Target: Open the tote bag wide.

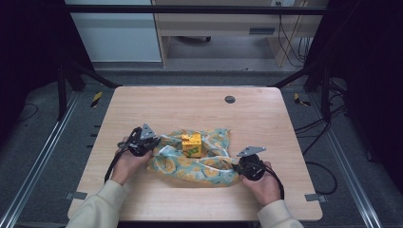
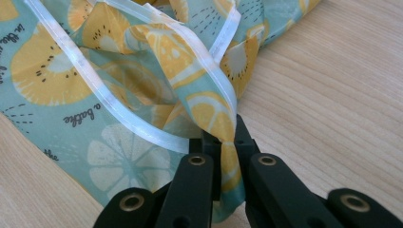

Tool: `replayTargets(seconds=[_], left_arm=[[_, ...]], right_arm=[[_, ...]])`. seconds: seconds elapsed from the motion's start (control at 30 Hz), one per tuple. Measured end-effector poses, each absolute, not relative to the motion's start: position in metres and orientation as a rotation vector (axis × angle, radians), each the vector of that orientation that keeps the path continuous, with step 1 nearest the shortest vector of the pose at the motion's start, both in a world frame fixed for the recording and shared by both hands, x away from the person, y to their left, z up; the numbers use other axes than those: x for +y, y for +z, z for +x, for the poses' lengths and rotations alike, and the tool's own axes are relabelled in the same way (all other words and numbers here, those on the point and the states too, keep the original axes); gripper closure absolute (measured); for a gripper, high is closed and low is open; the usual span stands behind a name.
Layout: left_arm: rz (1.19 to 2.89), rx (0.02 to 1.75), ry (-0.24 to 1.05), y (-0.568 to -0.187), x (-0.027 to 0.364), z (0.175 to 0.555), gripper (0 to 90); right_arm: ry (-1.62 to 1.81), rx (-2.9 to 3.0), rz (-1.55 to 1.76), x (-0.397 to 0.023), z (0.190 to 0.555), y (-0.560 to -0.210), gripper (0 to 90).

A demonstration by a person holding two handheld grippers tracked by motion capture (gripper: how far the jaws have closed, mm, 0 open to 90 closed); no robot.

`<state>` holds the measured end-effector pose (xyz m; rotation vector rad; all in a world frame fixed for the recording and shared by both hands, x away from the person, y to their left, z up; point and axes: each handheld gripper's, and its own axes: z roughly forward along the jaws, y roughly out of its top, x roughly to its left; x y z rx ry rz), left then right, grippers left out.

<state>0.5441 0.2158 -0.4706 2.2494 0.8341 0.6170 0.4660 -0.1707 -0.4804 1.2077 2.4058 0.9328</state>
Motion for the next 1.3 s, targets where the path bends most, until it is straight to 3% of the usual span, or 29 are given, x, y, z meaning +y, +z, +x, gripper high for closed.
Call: replayTargets(seconds=[1.3], left_arm=[[2.288,0.844,0.579,-0.484,0.215,0.550,89.2]], right_arm=[[0.844,2.433,1.222,-0.171,0.467,-0.482,89.9]])
